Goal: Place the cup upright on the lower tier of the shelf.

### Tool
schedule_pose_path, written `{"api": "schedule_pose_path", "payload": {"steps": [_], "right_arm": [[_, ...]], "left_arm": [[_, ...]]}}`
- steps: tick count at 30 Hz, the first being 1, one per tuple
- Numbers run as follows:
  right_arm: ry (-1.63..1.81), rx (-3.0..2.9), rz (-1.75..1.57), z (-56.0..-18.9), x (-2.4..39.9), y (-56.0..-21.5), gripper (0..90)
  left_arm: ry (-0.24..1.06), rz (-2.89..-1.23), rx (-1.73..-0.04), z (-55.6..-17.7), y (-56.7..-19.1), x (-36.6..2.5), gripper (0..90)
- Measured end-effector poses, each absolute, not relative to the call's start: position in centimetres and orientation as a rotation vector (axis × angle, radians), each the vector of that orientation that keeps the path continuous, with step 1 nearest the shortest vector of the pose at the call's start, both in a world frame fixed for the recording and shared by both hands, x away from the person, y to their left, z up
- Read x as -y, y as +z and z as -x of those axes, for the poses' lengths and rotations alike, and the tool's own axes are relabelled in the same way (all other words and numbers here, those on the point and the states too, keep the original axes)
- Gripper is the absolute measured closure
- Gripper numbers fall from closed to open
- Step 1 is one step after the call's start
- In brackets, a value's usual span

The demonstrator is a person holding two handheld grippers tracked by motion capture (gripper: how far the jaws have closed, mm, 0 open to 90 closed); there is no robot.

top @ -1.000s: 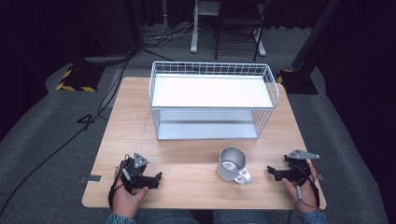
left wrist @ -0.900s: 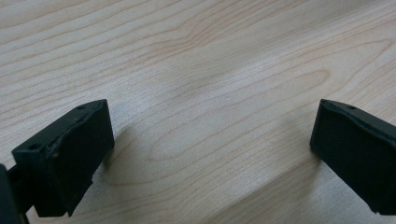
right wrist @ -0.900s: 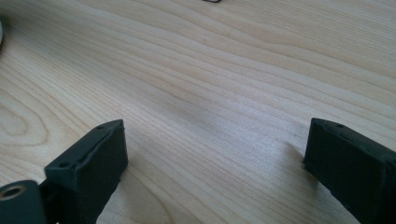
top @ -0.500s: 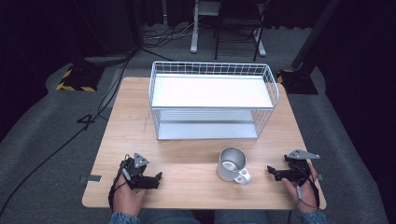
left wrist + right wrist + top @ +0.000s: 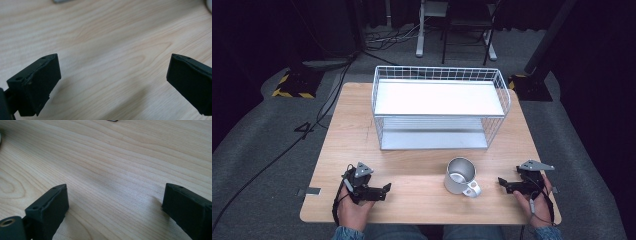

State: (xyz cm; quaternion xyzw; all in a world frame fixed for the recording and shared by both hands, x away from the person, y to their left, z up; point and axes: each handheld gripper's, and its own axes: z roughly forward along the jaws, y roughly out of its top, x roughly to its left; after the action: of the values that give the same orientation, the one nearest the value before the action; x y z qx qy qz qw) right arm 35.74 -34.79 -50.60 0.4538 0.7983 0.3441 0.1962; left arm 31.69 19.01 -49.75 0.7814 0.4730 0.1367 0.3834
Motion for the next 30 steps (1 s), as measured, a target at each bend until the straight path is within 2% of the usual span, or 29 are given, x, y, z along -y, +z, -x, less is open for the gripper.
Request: {"api": "schedule_pose_path", "payload": {"steps": [10, 30], "right_arm": [[0.961, -2.233, -1.272, -35.7, 34.8, -50.6, 7.1], [0.967, -2.235, -1.264, -35.7, 34.8, -50.6, 8.6]], "left_arm": [[0.426, -1.902, -1.078, -31.3, -48.0, -17.2, 0.0], [0.384, -1.873, -0.948, -31.9, -46.2, -13.4, 0.0]]}}
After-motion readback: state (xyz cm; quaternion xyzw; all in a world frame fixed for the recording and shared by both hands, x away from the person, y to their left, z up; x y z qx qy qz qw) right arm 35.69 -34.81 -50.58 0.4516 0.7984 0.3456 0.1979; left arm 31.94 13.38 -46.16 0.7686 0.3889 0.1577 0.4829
